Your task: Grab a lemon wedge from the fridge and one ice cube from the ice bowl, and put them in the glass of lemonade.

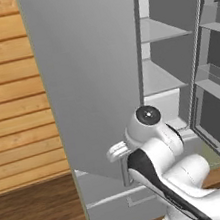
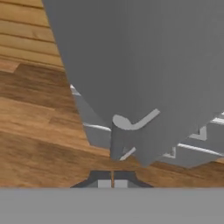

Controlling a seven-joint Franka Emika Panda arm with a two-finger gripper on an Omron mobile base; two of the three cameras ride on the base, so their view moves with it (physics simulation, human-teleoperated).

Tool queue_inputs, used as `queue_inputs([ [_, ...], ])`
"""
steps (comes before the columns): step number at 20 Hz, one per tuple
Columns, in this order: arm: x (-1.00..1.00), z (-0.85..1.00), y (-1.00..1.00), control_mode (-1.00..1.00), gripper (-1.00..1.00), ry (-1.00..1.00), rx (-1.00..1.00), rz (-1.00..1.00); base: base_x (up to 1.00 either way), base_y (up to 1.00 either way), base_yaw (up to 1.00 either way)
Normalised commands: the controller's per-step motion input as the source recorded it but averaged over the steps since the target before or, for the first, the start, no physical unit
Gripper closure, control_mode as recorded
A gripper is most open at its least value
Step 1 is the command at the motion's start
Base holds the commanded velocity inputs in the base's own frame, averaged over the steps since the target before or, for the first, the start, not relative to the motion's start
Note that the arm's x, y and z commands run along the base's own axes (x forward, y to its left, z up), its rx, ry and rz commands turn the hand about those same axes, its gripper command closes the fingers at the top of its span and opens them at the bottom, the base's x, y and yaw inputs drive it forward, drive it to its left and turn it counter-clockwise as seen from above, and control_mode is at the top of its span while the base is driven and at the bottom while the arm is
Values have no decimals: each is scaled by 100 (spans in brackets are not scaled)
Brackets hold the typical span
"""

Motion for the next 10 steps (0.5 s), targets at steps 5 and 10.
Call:
queue_inputs([
  [5, -64, 100, -65, -100, 100, -22, 13, -1, 0, 0, 0],
  [10, -32, 100, -78, -100, 100, -10, 11, -6, 0, 0, 0],
])
